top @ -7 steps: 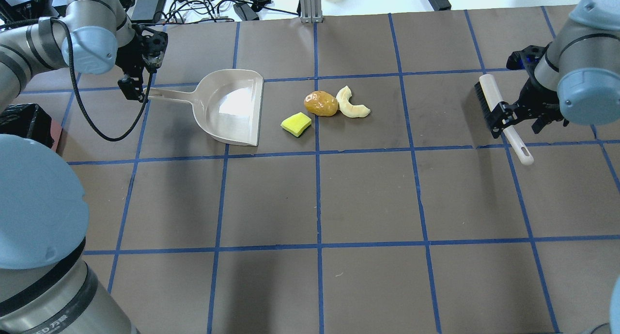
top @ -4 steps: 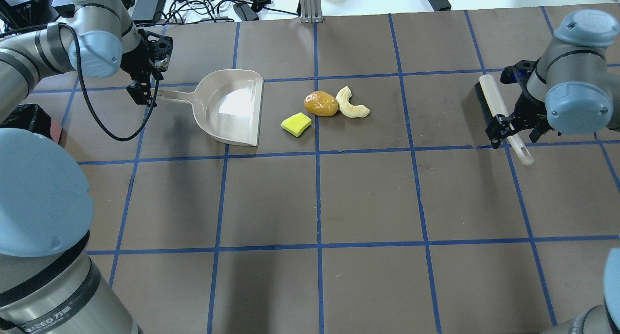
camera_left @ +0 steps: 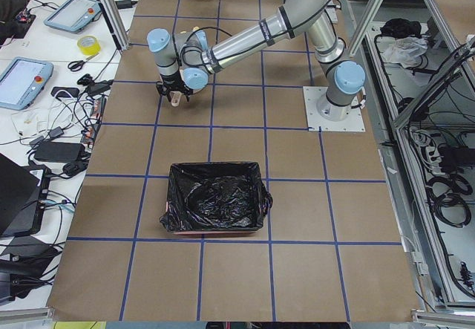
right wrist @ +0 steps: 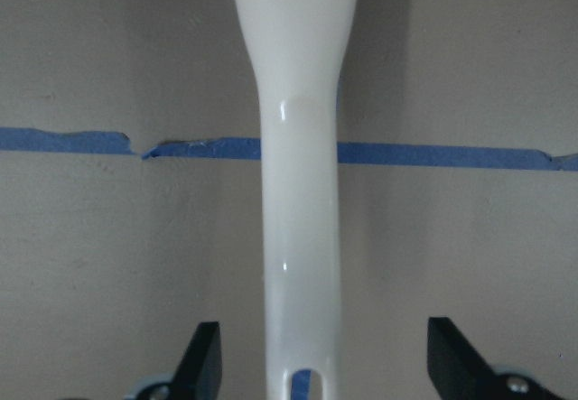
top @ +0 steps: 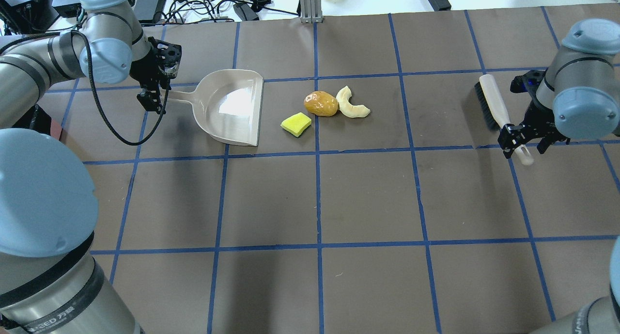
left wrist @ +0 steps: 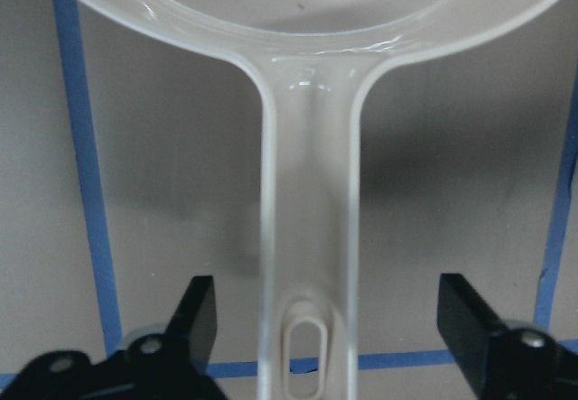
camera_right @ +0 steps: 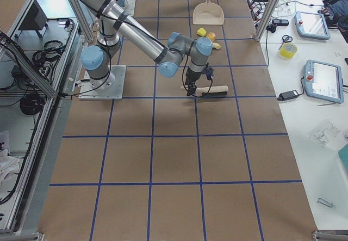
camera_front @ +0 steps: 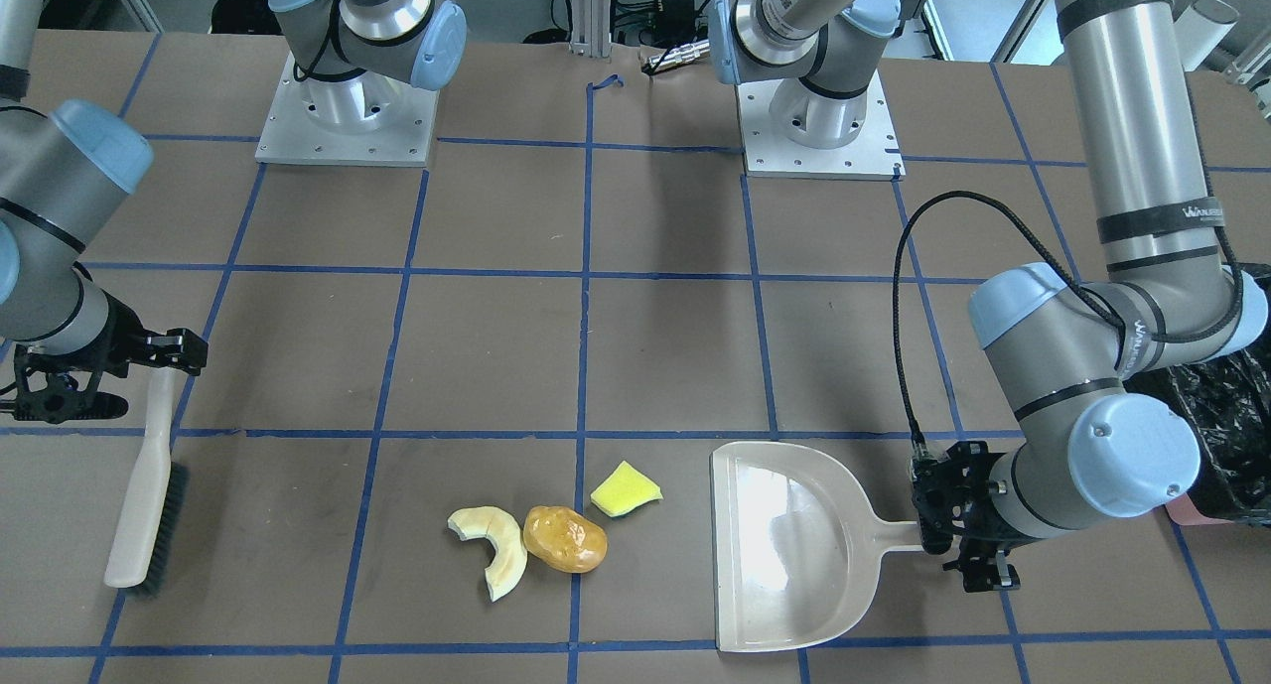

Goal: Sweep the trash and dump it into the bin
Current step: 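Close the right gripper on the white brush handle, then lift the brush and move it behind the trash items with the right gripper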

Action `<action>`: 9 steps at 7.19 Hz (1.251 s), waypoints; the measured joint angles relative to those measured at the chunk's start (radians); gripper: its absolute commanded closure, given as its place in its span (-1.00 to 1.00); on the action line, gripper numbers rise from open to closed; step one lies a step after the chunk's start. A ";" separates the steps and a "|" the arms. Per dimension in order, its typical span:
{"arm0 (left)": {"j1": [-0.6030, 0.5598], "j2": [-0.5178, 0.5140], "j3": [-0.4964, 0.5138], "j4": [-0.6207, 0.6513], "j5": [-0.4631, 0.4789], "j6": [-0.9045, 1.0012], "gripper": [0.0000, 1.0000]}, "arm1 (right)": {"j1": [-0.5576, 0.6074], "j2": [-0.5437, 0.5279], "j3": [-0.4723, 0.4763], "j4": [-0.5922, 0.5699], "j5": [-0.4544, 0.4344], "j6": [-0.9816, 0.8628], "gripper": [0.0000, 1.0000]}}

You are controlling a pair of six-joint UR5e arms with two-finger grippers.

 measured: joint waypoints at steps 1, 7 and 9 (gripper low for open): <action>-0.001 0.000 -0.001 0.000 0.000 0.000 -0.39 | -0.004 -0.001 0.000 0.002 0.004 0.003 -0.30; -0.008 0.005 -0.006 -0.001 -0.005 -0.012 0.10 | -0.005 -0.002 0.001 0.005 0.009 0.007 0.70; -0.010 0.011 -0.014 -0.002 -0.003 -0.012 0.47 | -0.005 -0.006 -0.002 0.004 0.010 0.010 0.78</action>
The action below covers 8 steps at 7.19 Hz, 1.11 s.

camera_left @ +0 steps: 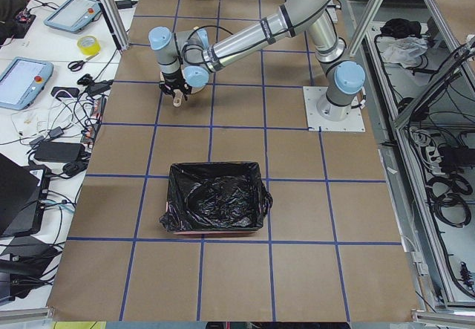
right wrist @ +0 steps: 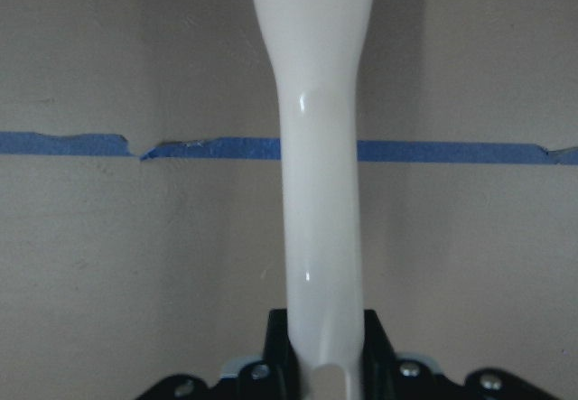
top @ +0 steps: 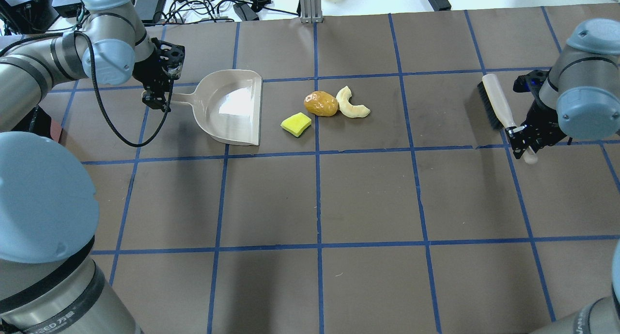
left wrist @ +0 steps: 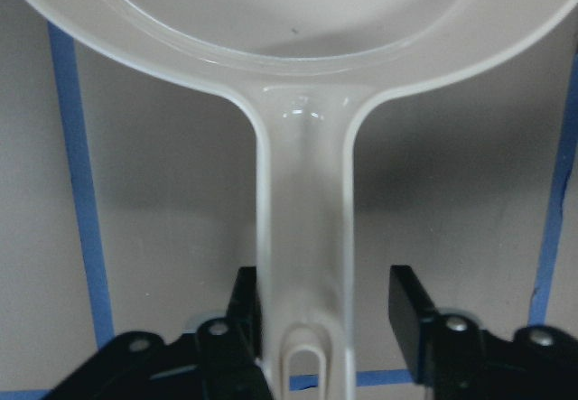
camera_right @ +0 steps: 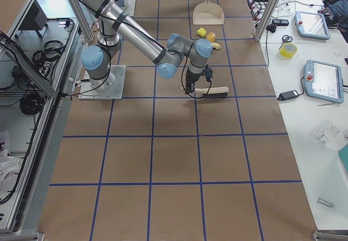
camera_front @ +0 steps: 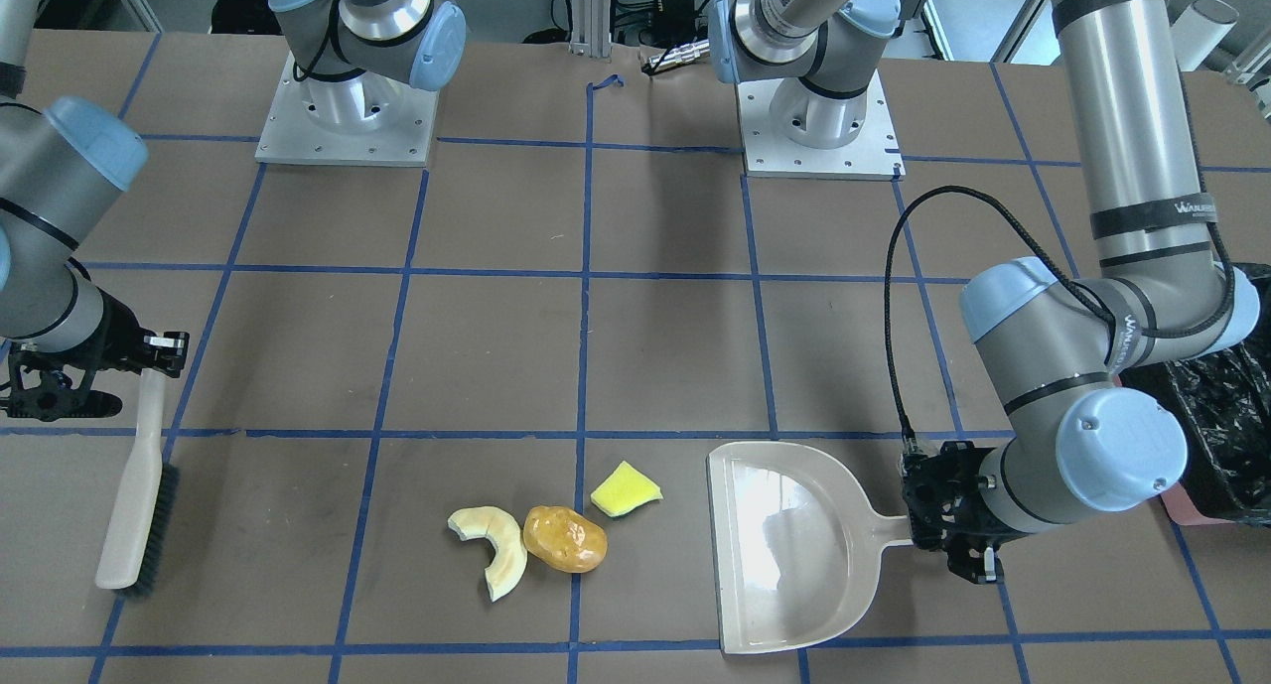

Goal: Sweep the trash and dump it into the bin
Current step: 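Lift the brush and move it behind the trash items with the right gripper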

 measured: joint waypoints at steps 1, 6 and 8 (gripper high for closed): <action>0.000 0.002 -0.001 0.000 0.001 0.000 0.63 | 0.000 -0.002 -0.004 0.001 0.000 0.002 0.80; -0.002 0.005 0.001 0.000 0.006 0.003 0.99 | 0.097 -0.018 -0.084 0.100 0.038 0.193 0.84; -0.002 0.005 0.002 -0.003 0.011 0.002 1.00 | 0.185 -0.013 -0.105 0.110 0.027 0.284 0.84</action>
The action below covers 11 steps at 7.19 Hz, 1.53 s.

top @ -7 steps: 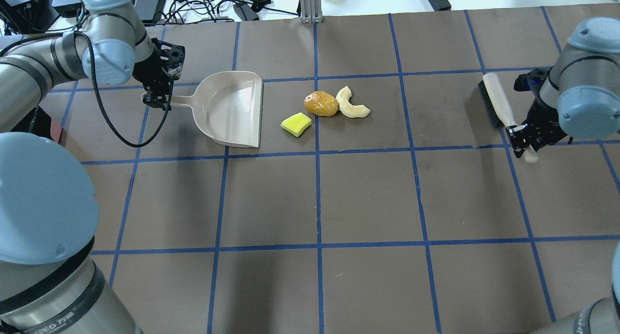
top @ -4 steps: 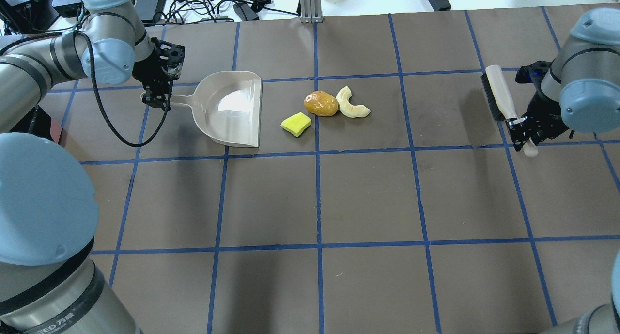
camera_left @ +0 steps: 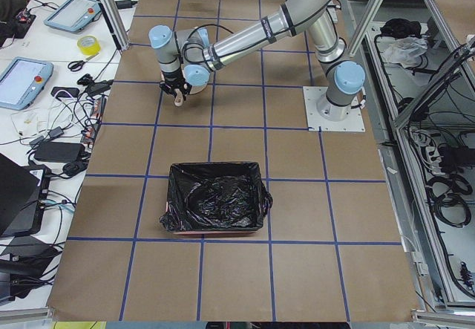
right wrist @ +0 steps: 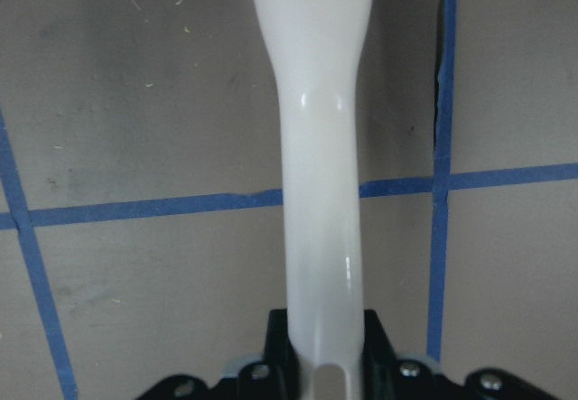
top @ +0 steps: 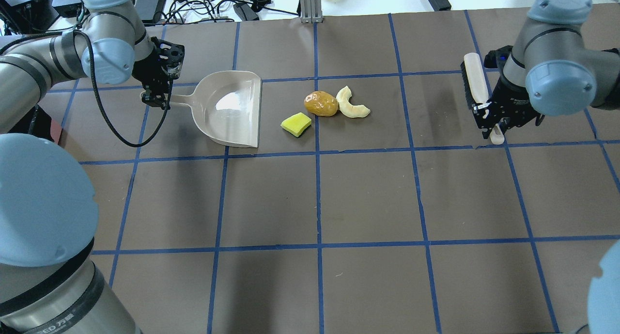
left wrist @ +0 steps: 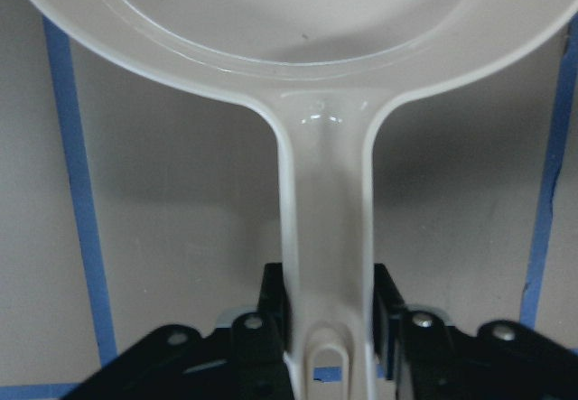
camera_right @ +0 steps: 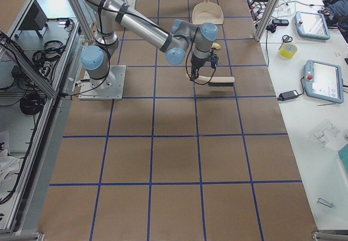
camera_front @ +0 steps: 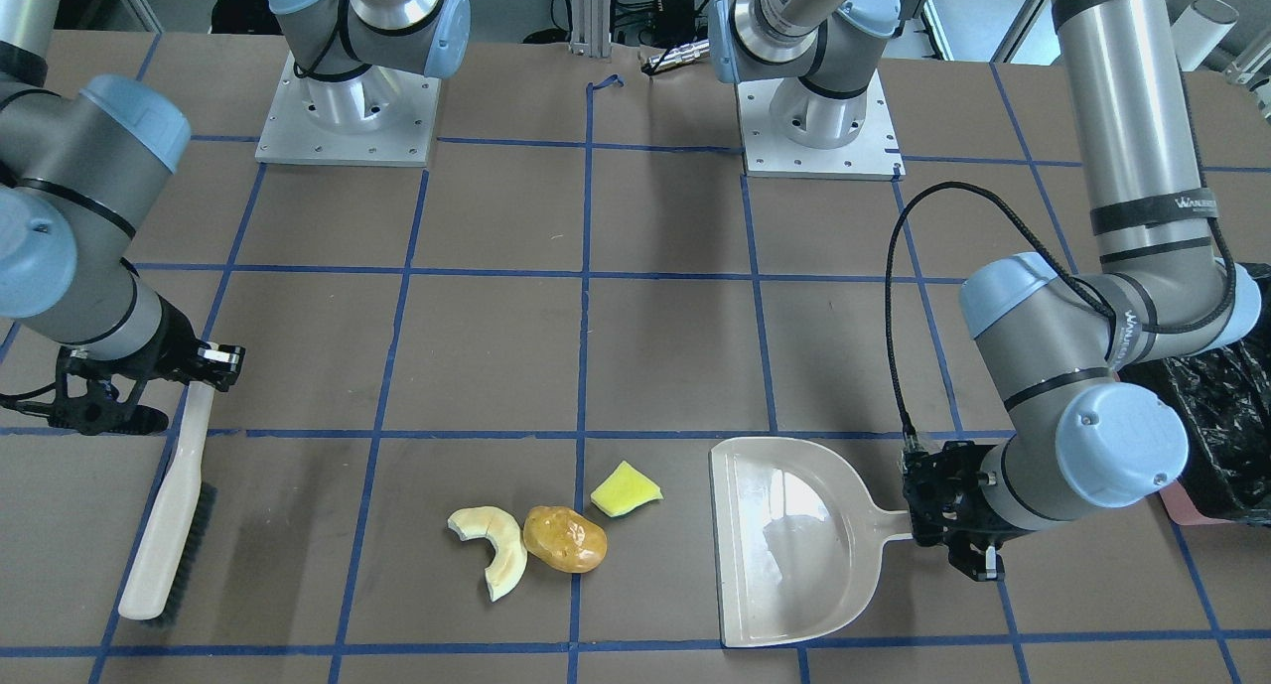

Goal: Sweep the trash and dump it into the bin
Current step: 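Lift the brush and move it behind the trash items with the right gripper, then sweep the sponge, potato and peel toward the dustpan with the brush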

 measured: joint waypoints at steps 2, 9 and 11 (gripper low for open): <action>0.000 0.000 0.005 -0.009 0.003 -0.001 1.00 | 0.100 0.022 -0.025 -0.003 -0.009 0.109 0.89; -0.052 -0.001 0.015 -0.022 0.074 -0.046 1.00 | 0.383 0.117 -0.117 0.049 -0.021 0.483 0.99; -0.051 -0.002 0.015 -0.022 0.072 -0.047 1.00 | 0.396 0.121 -0.118 0.058 0.035 0.553 1.00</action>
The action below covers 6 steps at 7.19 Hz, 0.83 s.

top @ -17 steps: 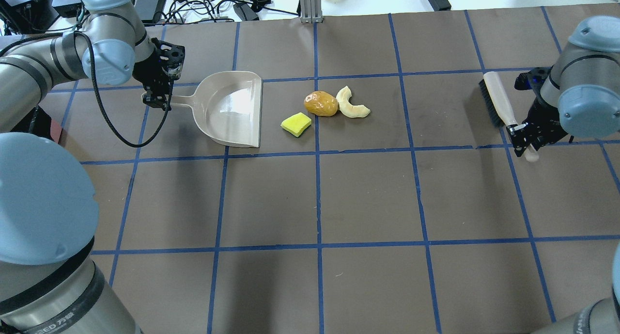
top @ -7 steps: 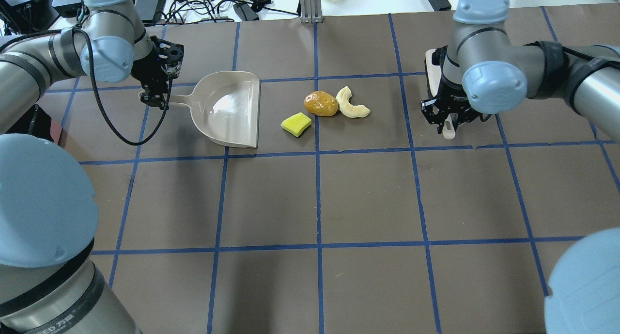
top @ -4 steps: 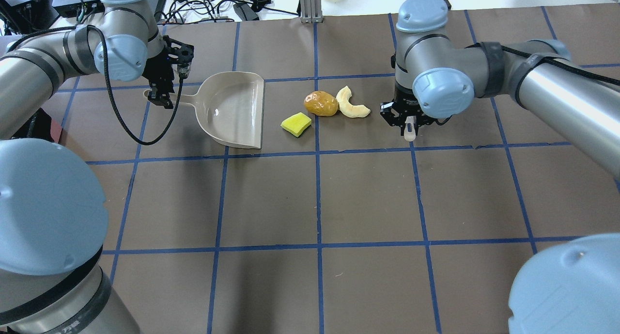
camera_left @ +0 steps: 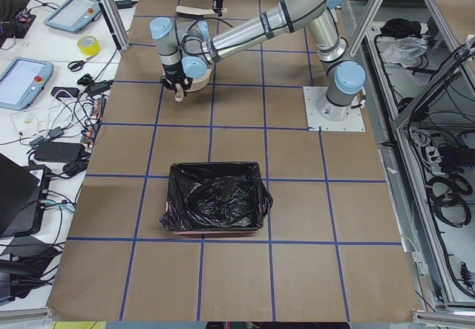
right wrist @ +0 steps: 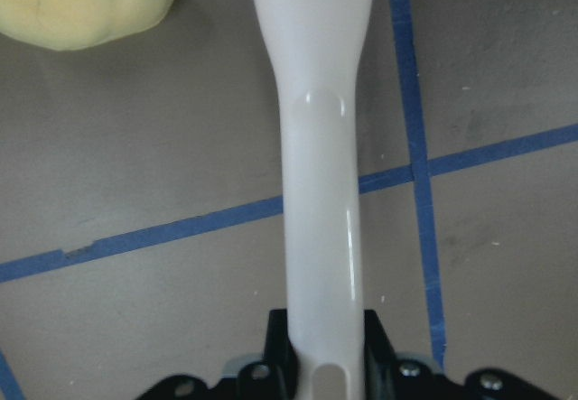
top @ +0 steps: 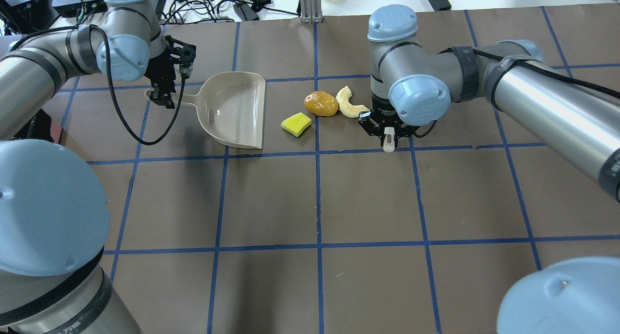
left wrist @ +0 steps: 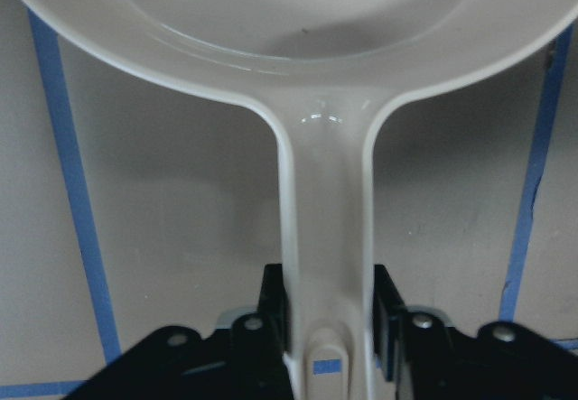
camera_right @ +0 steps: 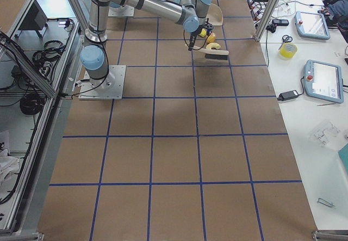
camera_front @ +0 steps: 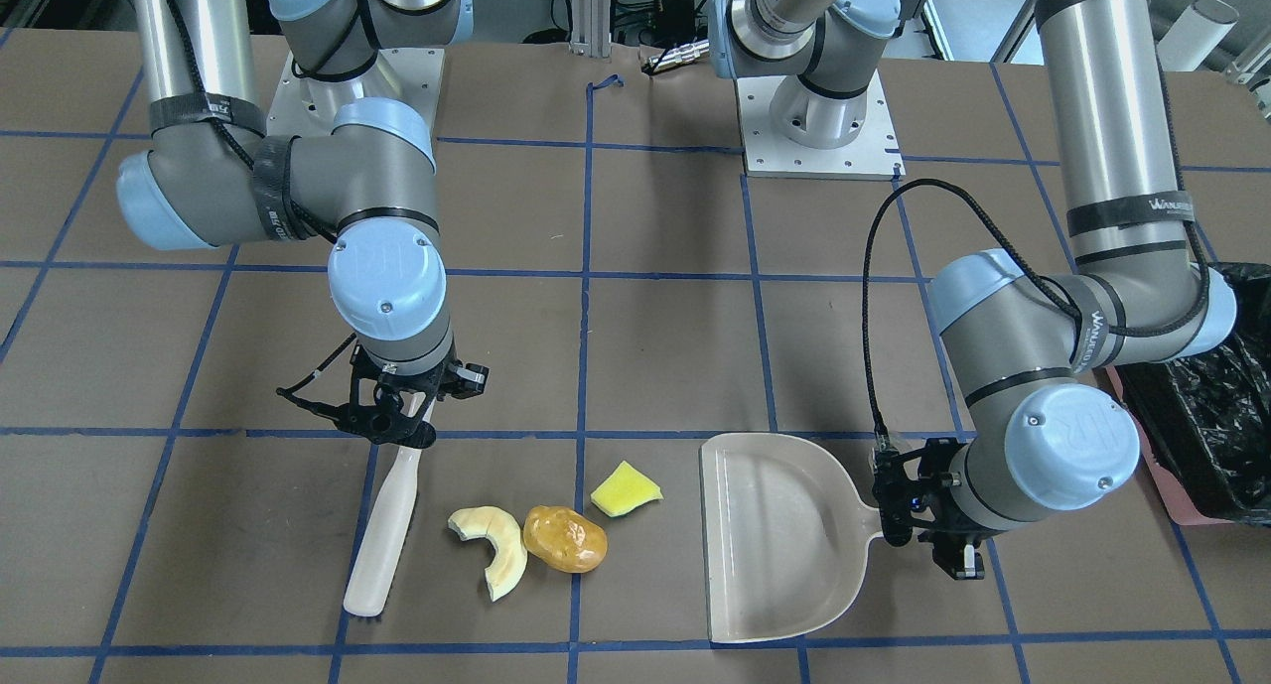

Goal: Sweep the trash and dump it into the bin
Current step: 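Sweep the sponge, potato and peel toward the dustpan with the brush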

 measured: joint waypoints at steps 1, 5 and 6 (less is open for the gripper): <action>0.000 0.000 0.000 0.000 -0.001 0.000 1.00 | 0.003 0.005 -0.001 -0.001 0.035 0.034 1.00; 0.001 -0.002 -0.001 0.001 -0.002 0.001 1.00 | 0.054 0.035 -0.003 -0.016 0.067 0.102 1.00; 0.001 -0.003 -0.003 0.001 -0.003 0.001 1.00 | 0.071 0.040 -0.010 -0.014 0.068 0.108 1.00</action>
